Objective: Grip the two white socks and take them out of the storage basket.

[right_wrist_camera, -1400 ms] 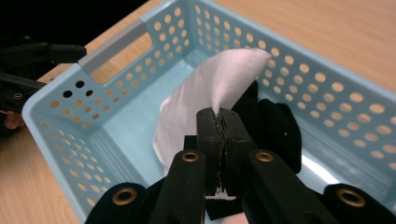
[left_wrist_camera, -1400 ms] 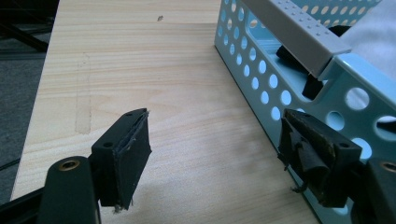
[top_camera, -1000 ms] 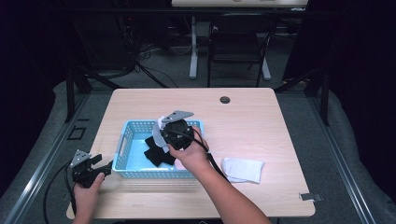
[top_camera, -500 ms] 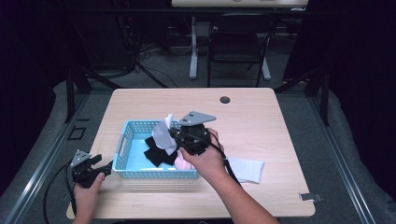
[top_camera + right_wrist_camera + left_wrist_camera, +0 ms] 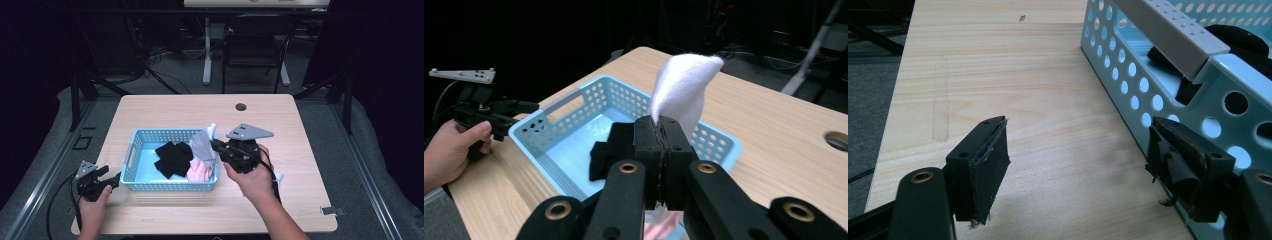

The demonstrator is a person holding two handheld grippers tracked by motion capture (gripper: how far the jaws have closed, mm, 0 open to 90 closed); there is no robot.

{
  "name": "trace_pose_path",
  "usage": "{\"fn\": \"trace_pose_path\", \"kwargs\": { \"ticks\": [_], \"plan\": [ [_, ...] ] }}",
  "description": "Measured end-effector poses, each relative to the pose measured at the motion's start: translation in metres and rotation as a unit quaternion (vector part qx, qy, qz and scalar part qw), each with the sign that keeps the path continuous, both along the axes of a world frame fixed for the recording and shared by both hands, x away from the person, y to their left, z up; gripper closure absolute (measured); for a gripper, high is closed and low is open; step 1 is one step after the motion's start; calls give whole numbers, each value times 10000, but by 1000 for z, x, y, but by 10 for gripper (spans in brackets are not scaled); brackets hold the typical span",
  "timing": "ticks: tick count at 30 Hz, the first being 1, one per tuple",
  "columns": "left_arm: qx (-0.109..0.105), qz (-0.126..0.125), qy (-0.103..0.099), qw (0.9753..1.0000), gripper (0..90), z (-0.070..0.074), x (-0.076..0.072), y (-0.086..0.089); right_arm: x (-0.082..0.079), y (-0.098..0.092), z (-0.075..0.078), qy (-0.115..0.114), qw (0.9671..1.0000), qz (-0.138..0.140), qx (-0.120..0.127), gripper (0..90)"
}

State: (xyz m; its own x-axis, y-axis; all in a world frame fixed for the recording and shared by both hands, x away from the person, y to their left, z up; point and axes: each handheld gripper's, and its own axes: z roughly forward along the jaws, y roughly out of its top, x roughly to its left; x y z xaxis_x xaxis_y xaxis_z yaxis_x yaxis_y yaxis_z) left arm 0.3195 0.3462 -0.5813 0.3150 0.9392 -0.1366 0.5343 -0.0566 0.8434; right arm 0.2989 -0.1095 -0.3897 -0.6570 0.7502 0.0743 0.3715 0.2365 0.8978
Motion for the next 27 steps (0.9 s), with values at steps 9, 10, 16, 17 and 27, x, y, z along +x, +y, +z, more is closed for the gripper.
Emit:
{"fn": "trace_pose_path", "kwargs": {
  "ticks": [9,10,16,17,27],
  "plan": [
    [16,-10,11,10000,248,0,0,0,-13,-37,-10,99,9991,-408,1,887],
    [18,-10,12,10000,248,0,0,-1,-15,-40,-11,118,9990,-437,37,887],
    [23,-26,16,10000,248,0,0,-1,-23,-52,-24,216,9980,-591,46,886],
    [19,-19,3,10000,248,0,0,-1,-24,-54,-26,225,9979,-609,63,886],
    [14,-26,0,10000,248,1,-1,-1,-34,-73,-51,443,9948,-906,151,887]
  ]
}}
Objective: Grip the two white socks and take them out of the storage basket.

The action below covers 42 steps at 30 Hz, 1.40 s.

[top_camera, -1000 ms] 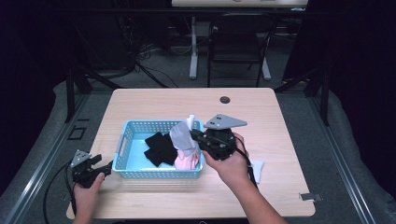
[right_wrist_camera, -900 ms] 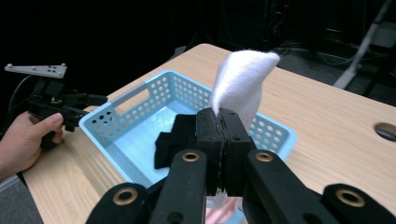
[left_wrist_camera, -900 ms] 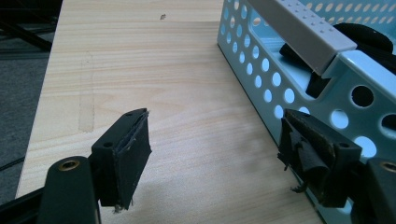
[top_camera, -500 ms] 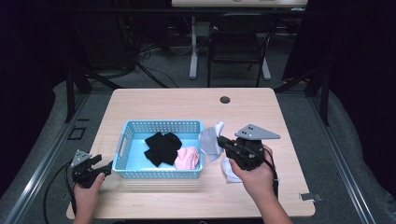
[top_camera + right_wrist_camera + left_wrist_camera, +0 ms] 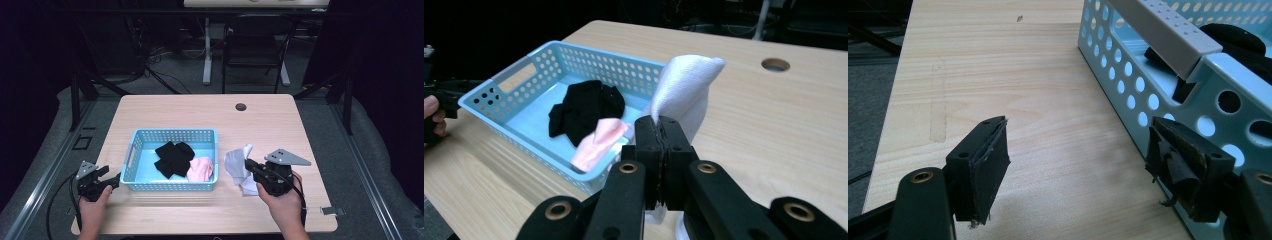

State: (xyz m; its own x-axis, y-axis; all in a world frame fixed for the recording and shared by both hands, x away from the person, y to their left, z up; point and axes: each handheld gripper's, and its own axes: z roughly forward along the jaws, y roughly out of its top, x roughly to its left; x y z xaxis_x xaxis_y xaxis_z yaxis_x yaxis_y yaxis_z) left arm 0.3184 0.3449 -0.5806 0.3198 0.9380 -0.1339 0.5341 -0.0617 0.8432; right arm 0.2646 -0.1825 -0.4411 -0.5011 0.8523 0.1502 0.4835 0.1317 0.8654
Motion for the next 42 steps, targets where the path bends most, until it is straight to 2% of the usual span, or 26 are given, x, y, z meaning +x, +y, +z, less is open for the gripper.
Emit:
{"fn": "trace_pose_path", "kwargs": {
  "ticks": [5,8,13,17,21,24,29,32,37,42],
  "plan": [
    [1,3,-27,10000,248,0,0,-1,3,-14,-22,245,9994,-219,47,886],
    [10,2,9,10000,248,0,0,0,8,-26,-37,460,9980,-425,57,885],
    [11,4,-20,10000,248,-1,0,-1,13,-48,-60,773,9937,-794,146,885],
    [3,14,-18,10000,248,-1,0,0,14,-61,-74,928,9903,-1031,116,884],
    [14,7,-23,10000,248,-1,0,-1,15,-69,-87,1111,9867,-1188,40,876],
    [11,9,-26,10000,248,0,0,-1,16,-72,-94,1197,9848,-1253,-138,847],
    [10,8,-25,10000,248,-1,0,-1,17,-74,-102,1204,9836,-1307,-303,738],
    [9,5,-8,10000,248,0,0,0,15,-73,-102,971,9847,-1375,-445,658],
    [7,8,-22,10000,248,0,0,0,10,-73,-99,727,9863,-1413,-442,589],
    [26,-1,4,10000,248,0,0,0,4,-73,-95,451,9885,-1415,-298,545]
  ]
}}
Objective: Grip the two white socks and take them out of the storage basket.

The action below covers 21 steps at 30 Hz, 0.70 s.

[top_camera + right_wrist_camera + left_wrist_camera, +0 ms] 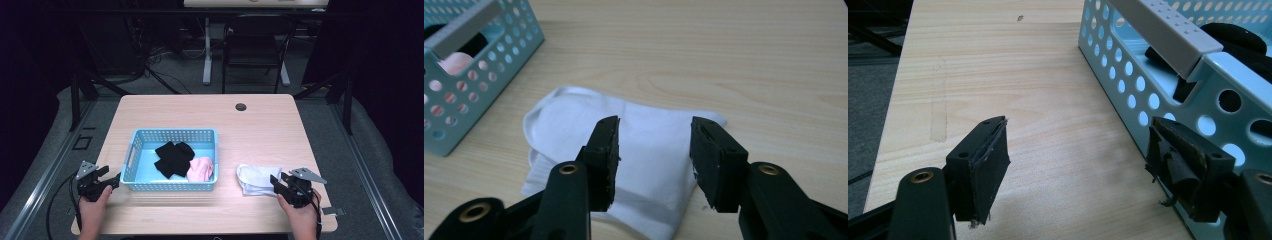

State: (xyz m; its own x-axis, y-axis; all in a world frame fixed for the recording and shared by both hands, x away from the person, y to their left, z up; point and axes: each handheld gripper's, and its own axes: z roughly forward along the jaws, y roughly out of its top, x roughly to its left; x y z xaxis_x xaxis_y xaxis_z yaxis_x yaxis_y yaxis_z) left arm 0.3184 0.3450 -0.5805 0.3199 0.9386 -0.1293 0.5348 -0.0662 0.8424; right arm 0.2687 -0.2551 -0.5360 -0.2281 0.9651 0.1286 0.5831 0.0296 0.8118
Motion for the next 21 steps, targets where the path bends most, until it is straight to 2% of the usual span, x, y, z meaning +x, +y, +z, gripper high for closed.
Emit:
{"fn": "trace_pose_path", "kwargs": {
  "ticks": [3,5,9,15,18,21],
  "plan": [
    [-15,7,-31,10000,248,-1,0,-1,-3,0,2,-175,9998,88,84,507],
    [-6,8,-33,10000,248,-1,0,-1,-5,1,3,-368,9992,165,68,480],
    [-5,5,-29,10000,248,-1,0,-1,-7,5,3,-479,9980,378,169,452],
    [-3,5,-26,10000,248,-1,1,-1,-12,19,4,-320,9974,623,142,432],
    [1,-5,-25,10000,248,-1,1,-1,-12,26,0,-289,9968,740,-91,430],
    [5,-3,-24,10000,248,-1,1,-1,-11,34,-4,-266,9962,811,-171,430]
  ]
}}
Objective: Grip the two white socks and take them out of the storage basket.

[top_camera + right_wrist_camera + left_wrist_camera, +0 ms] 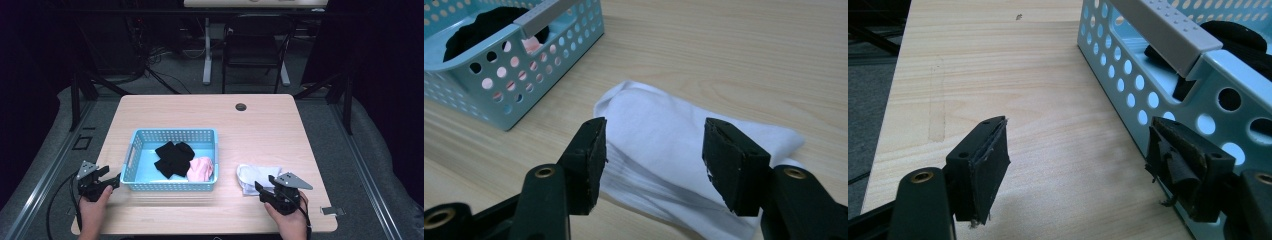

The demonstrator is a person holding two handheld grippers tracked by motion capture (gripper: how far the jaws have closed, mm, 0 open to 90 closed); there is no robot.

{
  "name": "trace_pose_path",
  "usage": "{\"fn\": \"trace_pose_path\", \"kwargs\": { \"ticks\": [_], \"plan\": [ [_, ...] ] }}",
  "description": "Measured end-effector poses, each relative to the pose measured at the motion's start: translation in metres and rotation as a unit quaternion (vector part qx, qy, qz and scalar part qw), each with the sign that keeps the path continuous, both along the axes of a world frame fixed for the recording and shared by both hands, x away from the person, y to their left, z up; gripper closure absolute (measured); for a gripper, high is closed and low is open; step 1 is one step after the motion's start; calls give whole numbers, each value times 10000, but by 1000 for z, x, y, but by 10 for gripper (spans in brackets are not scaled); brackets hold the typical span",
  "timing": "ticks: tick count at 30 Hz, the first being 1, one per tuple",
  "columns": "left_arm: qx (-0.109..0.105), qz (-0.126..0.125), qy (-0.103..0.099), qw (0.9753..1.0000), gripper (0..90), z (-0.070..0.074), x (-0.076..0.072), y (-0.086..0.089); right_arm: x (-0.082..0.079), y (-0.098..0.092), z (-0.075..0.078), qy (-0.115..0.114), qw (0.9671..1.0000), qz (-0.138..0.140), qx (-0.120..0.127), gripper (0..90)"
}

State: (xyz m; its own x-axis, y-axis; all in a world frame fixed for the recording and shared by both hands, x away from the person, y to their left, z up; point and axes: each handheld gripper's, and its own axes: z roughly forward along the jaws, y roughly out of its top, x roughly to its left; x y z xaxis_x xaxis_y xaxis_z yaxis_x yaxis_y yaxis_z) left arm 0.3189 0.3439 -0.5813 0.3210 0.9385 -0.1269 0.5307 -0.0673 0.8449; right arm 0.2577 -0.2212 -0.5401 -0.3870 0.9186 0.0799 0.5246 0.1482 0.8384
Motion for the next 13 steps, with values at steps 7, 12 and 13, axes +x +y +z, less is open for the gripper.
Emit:
{"fn": "trace_pose_path", "kwargs": {
  "ticks": [7,12,13],
  "plan": [
    [8,4,2,10000,248,0,0,0,4,15,-8,-46,9998,134,-118,432],
    [2,2,-1,10000,248,0,0,0,6,12,-10,71,10000,-19,-43,385],
    [2,2,-1,10000,248,0,0,0,6,9,-9,80,9999,-102,-6,368]
  ]
}}
